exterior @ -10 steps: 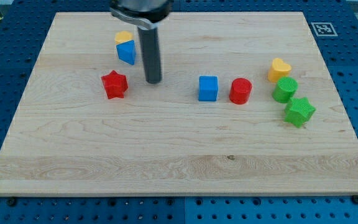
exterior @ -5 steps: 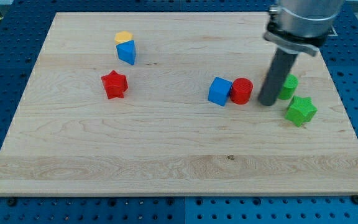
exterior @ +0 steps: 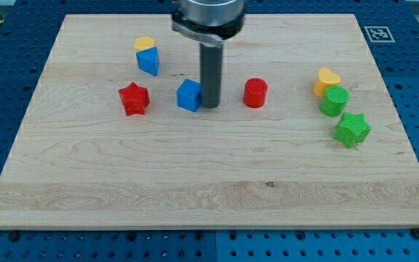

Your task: Push the blue cube horizontally left to the yellow heart

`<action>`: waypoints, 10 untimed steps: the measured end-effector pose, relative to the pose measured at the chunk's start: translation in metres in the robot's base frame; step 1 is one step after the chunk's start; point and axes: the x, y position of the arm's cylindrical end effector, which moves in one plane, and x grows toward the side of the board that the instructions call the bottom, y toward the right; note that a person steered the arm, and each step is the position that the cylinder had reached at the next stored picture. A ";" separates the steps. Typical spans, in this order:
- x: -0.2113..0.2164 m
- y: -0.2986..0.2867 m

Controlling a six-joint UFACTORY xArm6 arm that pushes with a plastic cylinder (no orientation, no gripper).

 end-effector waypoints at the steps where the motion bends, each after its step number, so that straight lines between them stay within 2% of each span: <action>1: 0.000 -0.025; 4: -0.007 -0.028; 7: -0.037 -0.035; 8: -0.008 -0.009; 9: 0.030 -0.016; 10: 0.028 -0.078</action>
